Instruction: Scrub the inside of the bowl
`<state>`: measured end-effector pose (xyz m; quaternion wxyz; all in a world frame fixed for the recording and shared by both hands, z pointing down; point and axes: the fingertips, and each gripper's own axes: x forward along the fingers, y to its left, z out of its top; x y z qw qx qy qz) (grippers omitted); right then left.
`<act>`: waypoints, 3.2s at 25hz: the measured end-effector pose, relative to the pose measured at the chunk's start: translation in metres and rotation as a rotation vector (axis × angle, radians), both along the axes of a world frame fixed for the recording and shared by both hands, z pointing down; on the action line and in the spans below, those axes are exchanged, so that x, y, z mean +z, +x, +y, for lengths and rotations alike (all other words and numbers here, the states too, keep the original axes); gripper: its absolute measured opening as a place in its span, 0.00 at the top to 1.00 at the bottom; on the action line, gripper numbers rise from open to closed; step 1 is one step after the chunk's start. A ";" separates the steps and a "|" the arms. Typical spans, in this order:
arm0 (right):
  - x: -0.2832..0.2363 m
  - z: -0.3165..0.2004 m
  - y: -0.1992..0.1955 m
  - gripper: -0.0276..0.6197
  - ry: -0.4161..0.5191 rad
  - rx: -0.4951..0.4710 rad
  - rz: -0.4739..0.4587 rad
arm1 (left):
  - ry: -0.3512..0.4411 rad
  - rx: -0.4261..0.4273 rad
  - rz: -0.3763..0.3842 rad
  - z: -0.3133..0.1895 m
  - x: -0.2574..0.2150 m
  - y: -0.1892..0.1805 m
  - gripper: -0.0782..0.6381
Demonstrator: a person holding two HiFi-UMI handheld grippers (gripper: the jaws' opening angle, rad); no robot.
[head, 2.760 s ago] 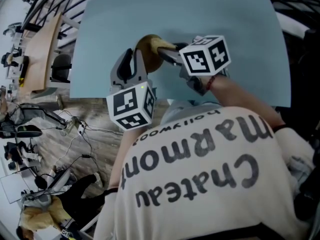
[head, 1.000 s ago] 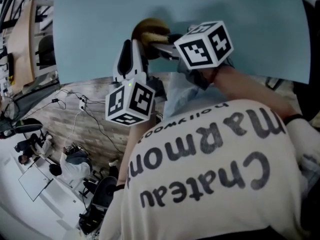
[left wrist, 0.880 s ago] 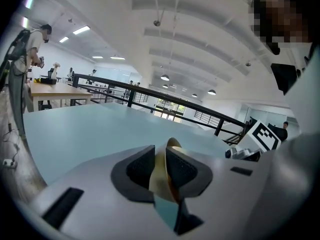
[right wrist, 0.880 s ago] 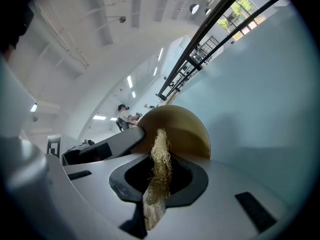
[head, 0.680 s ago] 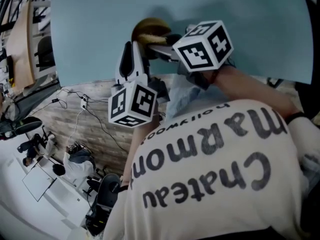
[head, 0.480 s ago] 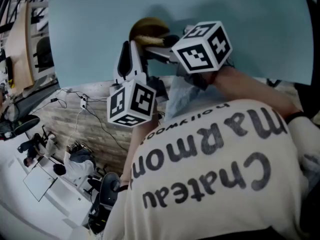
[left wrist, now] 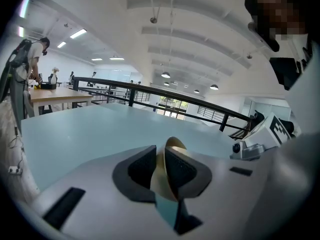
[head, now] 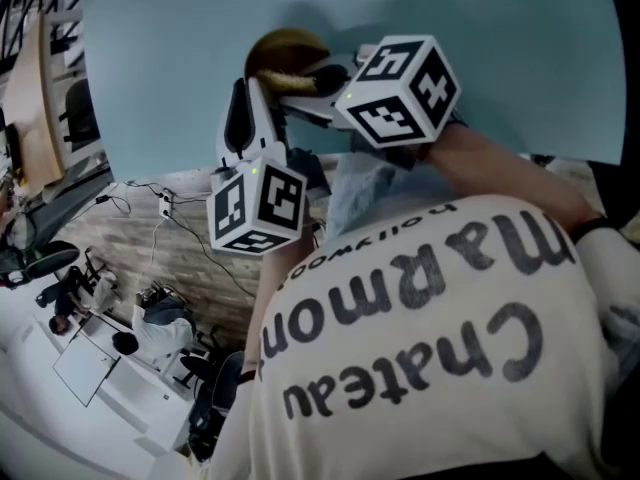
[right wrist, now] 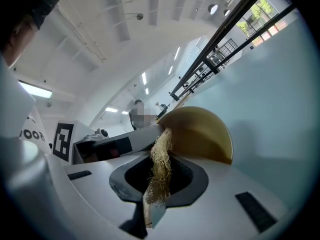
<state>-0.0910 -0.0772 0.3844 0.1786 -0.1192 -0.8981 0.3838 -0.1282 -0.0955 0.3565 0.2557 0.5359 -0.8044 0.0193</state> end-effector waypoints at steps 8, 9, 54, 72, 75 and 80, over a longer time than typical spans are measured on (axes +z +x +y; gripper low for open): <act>0.003 0.008 0.004 0.86 0.063 -0.081 0.009 | 0.004 -0.015 -0.004 0.003 0.002 -0.003 0.82; 0.004 0.007 0.004 0.86 0.073 -0.086 0.011 | 0.006 -0.014 -0.004 0.003 0.001 -0.004 0.82; 0.041 -0.042 0.023 0.86 0.303 -0.054 0.149 | -0.120 0.171 -0.100 -0.005 0.007 0.009 0.83; 0.037 -0.064 0.036 0.86 0.342 0.044 0.161 | -0.154 0.201 -0.069 -0.007 0.016 0.028 0.83; 0.036 -0.064 0.033 0.86 0.352 0.059 0.145 | -0.157 0.206 -0.057 -0.005 0.019 0.029 0.83; 0.028 -0.059 0.043 0.86 0.328 0.064 0.100 | -0.152 0.206 -0.054 -0.004 0.019 0.043 0.83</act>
